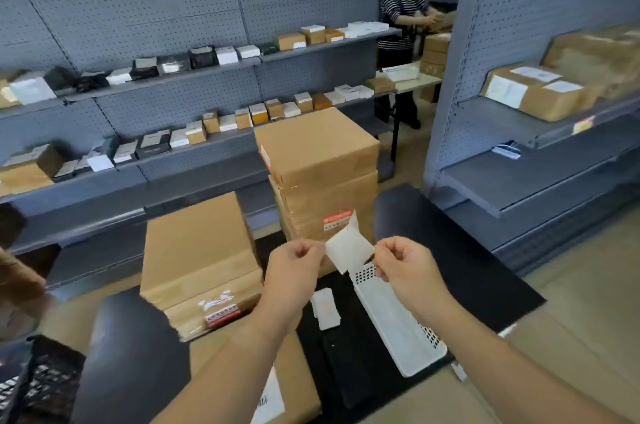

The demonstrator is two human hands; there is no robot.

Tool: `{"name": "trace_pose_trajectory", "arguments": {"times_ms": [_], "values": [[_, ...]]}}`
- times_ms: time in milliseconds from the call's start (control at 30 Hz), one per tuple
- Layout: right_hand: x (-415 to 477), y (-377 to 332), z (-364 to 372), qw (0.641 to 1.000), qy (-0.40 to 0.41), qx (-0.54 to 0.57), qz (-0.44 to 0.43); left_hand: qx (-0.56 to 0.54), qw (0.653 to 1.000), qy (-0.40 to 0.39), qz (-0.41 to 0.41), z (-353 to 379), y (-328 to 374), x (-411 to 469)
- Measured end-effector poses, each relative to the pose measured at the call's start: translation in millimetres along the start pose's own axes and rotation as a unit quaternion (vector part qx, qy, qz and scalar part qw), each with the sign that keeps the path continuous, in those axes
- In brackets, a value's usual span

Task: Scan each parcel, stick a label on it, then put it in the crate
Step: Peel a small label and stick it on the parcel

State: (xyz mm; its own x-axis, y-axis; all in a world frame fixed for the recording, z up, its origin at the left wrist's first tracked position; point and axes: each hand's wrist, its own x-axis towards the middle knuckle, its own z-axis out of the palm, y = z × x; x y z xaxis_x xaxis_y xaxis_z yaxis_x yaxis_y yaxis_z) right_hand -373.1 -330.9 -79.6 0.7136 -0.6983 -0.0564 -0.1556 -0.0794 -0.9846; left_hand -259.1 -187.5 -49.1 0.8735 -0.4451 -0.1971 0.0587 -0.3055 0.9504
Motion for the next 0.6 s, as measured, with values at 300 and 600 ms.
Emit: {"name": "trace_pose_trajectory", "arguments": {"times_ms": [300, 600], "values": [[0.1, 116.9, -78.8, 0.977, 0.11, -0.049, 0.176, 0.077, 0.987, -0.042, -0.136, 72.4, -79.8, 42.3], [8.3, 170.5, -85.7, 0.964, 0.068, -0.134, 0.218, 0.122, 0.967, -0.033, -0.221, 69.9, -136.8, 62.4]]}}
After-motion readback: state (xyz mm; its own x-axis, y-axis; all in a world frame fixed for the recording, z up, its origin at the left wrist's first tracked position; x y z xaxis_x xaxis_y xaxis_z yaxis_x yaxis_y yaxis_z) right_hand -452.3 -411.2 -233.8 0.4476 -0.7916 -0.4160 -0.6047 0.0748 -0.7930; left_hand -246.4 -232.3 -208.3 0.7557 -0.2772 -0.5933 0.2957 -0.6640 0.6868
